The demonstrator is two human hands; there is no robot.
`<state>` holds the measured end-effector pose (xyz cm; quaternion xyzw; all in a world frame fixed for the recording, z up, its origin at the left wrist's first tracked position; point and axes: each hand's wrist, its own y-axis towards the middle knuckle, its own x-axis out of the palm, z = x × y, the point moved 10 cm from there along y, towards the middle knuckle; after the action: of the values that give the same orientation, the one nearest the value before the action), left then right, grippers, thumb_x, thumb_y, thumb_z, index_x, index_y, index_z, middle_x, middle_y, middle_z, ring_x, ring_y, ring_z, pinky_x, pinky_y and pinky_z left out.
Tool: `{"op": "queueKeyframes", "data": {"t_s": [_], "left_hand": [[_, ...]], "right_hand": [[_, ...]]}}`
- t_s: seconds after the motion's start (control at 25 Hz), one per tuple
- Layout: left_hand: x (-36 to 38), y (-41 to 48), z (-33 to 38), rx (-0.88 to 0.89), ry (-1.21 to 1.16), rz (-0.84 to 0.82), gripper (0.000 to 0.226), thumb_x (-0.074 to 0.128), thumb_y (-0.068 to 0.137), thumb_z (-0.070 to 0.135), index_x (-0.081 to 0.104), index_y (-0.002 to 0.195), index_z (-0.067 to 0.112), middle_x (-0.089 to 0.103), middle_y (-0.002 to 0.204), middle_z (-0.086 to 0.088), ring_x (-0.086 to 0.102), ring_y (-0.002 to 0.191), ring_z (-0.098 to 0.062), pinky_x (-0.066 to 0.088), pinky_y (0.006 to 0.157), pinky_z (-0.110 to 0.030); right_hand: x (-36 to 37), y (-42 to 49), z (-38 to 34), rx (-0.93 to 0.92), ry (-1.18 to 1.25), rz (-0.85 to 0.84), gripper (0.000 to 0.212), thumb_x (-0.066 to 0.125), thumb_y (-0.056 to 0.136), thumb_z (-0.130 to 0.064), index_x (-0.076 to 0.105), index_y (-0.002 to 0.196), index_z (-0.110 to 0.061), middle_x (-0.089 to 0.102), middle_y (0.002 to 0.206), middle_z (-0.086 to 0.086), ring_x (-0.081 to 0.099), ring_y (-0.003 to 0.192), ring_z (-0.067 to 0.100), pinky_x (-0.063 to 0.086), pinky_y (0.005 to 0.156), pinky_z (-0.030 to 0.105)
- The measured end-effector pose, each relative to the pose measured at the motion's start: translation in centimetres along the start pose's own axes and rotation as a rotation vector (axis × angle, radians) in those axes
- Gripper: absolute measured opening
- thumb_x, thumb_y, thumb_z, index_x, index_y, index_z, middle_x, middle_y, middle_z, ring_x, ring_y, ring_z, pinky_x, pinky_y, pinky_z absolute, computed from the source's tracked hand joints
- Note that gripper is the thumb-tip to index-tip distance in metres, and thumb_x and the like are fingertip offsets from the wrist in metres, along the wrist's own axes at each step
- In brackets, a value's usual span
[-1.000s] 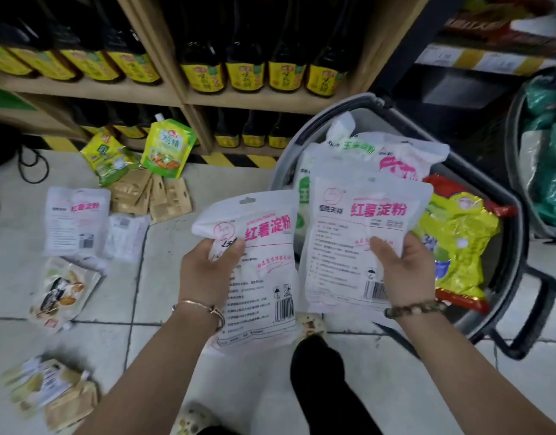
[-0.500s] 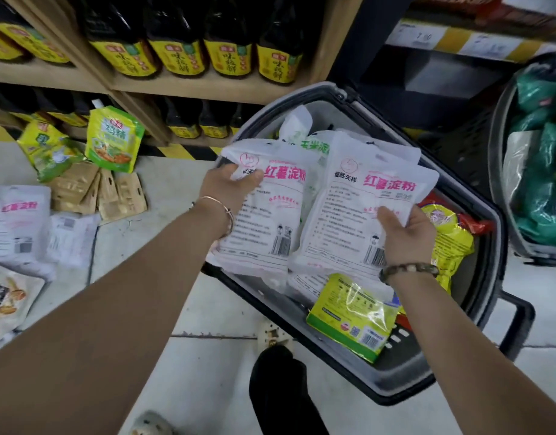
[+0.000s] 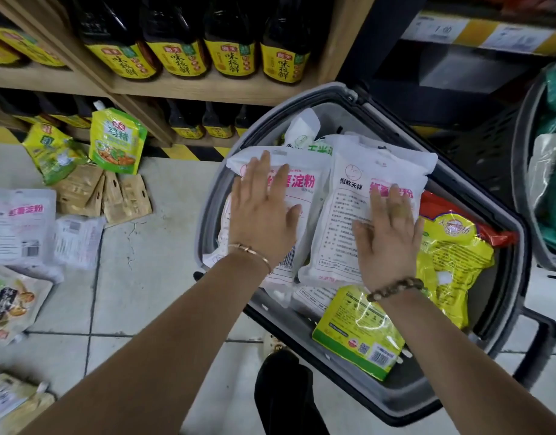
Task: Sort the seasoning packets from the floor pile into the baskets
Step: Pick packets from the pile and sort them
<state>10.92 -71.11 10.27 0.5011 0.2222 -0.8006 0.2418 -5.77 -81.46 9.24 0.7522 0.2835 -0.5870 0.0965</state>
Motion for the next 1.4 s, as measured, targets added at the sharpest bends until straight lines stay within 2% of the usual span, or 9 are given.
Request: {"op": "queueKeyframes", "data": {"t_s": [0.08,0.2,0.44,0.64,0.8,0.92,1.04,1.24,1.4], "left_hand": [[2.2,0.8,0.7,0.067,0.134,-0.109,0.061,0.036,0.096,0.038,0.016,0.149,0.016,0.0,0.157,-0.013,-0.004,0.145,-0.031,-0.008,0.114,-0.044],[4.6,0.3,-0.2,0.058,0.248,-0.17,0.061,0.015,0.097,0.044,0.0,0.15,0.019,-0.009,0.157,-0.012,-0.009,0.144,-0.029,-0.014,0.113,-0.044],[5.8,0.2,-0.7,0.035,0.267,-0.169,0.064,-0.002,0.09,0.046,-0.01,0.148,0.019,-0.012,0.157,-0.012,-0.013,0.144,-0.028,-0.029,0.106,-0.041],[7.0,0.6,-1.3,-0.002,0.257,-0.2,0.061,-0.003,0.09,0.045,-0.024,0.141,0.02,-0.019,0.155,-0.013,-0.018,0.142,-0.029,-0.034,0.102,-0.04],[7.0,0.7,-1.0,0.016,0.25,-0.226,0.061,-0.001,0.092,0.045,-0.021,0.144,0.019,-0.02,0.155,-0.013,-0.019,0.142,-0.029,-0.037,0.1,-0.038],[7.0,0.8,-0.9,0.016,0.206,-0.29,0.062,0.012,0.097,0.043,-0.013,0.147,0.017,-0.021,0.154,-0.014,-0.019,0.142,-0.028,-0.03,0.103,-0.039],[5.7,0.1,-0.6,0.003,0.074,-0.338,0.062,0.024,0.099,0.037,-0.003,0.149,0.015,-0.017,0.155,-0.014,-0.014,0.144,-0.028,-0.015,0.111,-0.039],[-1.3,-3.5,-4.6,-0.111,-0.324,-0.179,0.054,0.047,0.093,0.02,0.031,0.144,0.016,0.02,0.154,-0.013,0.023,0.139,-0.028,0.018,0.115,-0.041],[-6.1,-7.9,-12.7,-0.344,-0.54,-0.075,0.048,0.052,0.09,0.012,0.042,0.138,0.012,0.038,0.146,-0.01,0.034,0.134,-0.025,0.026,0.112,-0.037]], "right_hand": [[1.4,0.5,-0.7,-0.01,-0.128,-0.063,0.057,0.02,0.096,-0.048,0.022,0.148,-0.024,0.012,0.156,0.009,0.004,0.145,0.027,-0.012,0.11,0.05],[2.7,-0.2,-1.6,-0.046,-0.162,-0.073,0.066,0.003,0.089,-0.051,0.016,0.149,-0.026,0.011,0.157,0.007,0.003,0.145,0.026,-0.011,0.112,0.048],[4.1,-0.4,-2.1,-0.021,-0.188,-0.061,0.06,0.007,0.092,-0.047,0.012,0.148,-0.027,0.008,0.157,0.008,0.001,0.145,0.029,-0.008,0.113,0.047],[5.0,0.3,-2.8,-0.008,-0.227,-0.054,0.06,0.009,0.093,-0.046,0.016,0.148,-0.025,0.009,0.157,0.011,0.002,0.144,0.031,-0.006,0.113,0.051],[5.1,0.3,-2.6,-0.002,-0.264,-0.076,0.058,0.005,0.091,-0.048,0.004,0.146,-0.029,0.004,0.157,0.008,-0.001,0.145,0.03,-0.009,0.113,0.049],[5.4,0.5,-2.5,0.003,-0.261,-0.133,0.056,0.011,0.094,-0.047,0.004,0.147,-0.03,0.001,0.157,0.007,-0.004,0.145,0.028,-0.012,0.112,0.047],[4.8,0.7,-2.3,0.002,-0.268,-0.192,0.053,0.024,0.098,-0.038,0.011,0.149,-0.028,0.002,0.158,0.006,-0.002,0.145,0.026,-0.003,0.115,0.049],[2.0,0.3,-6.5,-0.045,-0.167,-0.17,0.057,0.051,0.092,-0.023,0.031,0.145,-0.015,0.017,0.156,0.008,0.017,0.143,0.024,0.011,0.114,0.045],[1.0,-2.1,-15.1,-0.215,-0.015,-0.133,0.052,0.058,0.088,-0.013,0.043,0.137,-0.008,0.032,0.149,0.012,0.037,0.133,0.032,0.027,0.11,0.047]]}}
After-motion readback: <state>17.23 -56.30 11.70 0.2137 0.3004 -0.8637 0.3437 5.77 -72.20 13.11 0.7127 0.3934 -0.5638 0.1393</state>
